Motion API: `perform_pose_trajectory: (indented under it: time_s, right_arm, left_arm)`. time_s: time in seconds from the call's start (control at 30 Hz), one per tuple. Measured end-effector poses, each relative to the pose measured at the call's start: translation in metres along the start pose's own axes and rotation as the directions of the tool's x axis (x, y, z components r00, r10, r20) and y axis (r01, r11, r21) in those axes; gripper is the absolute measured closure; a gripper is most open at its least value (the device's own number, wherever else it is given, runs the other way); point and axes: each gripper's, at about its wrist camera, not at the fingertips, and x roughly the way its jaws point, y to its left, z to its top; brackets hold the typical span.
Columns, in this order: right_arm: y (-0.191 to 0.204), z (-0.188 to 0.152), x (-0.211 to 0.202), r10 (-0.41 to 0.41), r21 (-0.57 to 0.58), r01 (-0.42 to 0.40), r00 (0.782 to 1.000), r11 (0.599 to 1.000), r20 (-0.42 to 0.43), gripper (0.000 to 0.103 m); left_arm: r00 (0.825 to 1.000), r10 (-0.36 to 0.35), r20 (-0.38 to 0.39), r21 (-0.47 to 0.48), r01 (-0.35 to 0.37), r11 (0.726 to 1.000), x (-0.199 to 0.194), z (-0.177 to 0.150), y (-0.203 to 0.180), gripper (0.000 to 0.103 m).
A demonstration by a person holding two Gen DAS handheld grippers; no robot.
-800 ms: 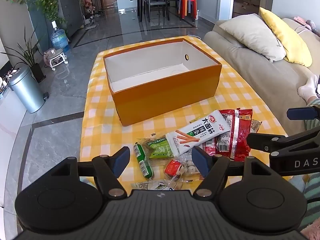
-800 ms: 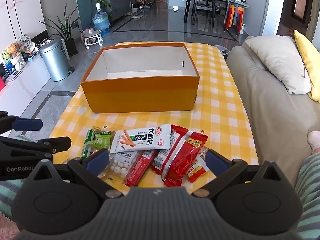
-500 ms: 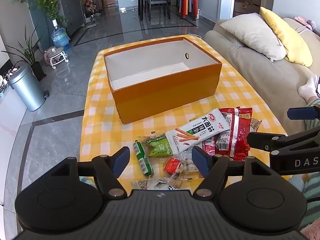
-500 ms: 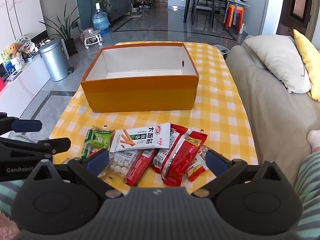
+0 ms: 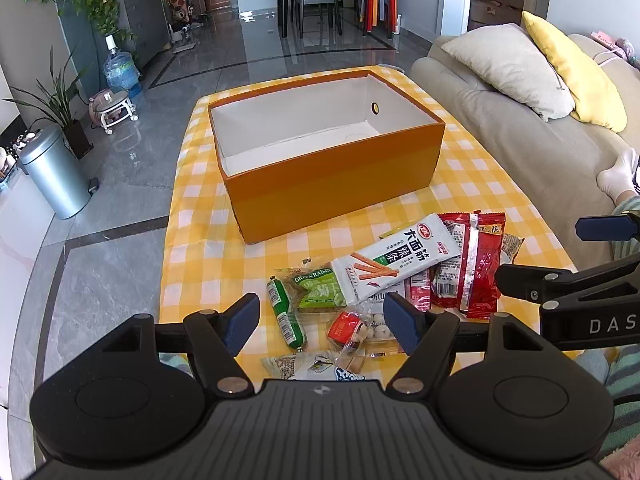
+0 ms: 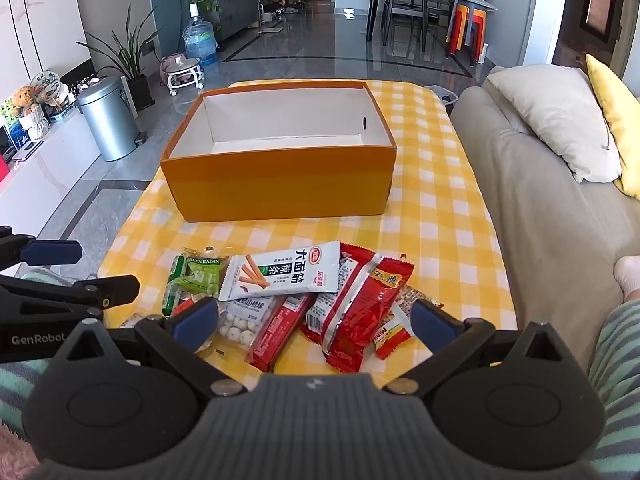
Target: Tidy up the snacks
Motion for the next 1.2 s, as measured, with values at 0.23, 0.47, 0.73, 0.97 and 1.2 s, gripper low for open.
perform_pose_trajectory:
  time_s: [0.23,0.47,0.73,0.97,1.2]
  right_arm:
    - [-0.0005,-0.0017,0.0021,0.002,0.001,-0.002,1.0,1.0,-0.011,0.004]
    - [0.0001,-0.001,0.0011,0.002,0.003,-0.002,1.0,1.0,-0.02,0.004]
    - [-0.0004,-0.0009,0.0005,0.001,0.004,-0.001,1.0,1.0,-0.021,0.004]
    - [-0.0004,-0.0011,0.0005,0.002,0.003,-0.002,1.0,1.0,-0.021,0.004]
    - [-0.0017,-0.0011,0.0016,-0.002,0.006,0.002,1.0,1.0,-0.022,0.004]
  left_arm:
    - [1.0,0.002,-0.006,-0.005,-0.002,1.0,0.0015,-0.0008,0.0006,0.02]
    - [1.0,0.002,-0.007,-0.007,-0.002,1.0,0.0021,-0.0016,0.0017,0.02]
    - [1.0,0.001,-0.008,-0.008,-0.001,1.0,0.0028,-0.0012,0.0029,0.02]
    - [1.0,0.001,-0.009,-0.008,-0.001,1.0,0.0028,-0.0011,0.003,0.02]
    - [1.0,0.001,-0.012,-0.009,-0.001,1.0,0.0033,-0.0016,0.0037,0.02]
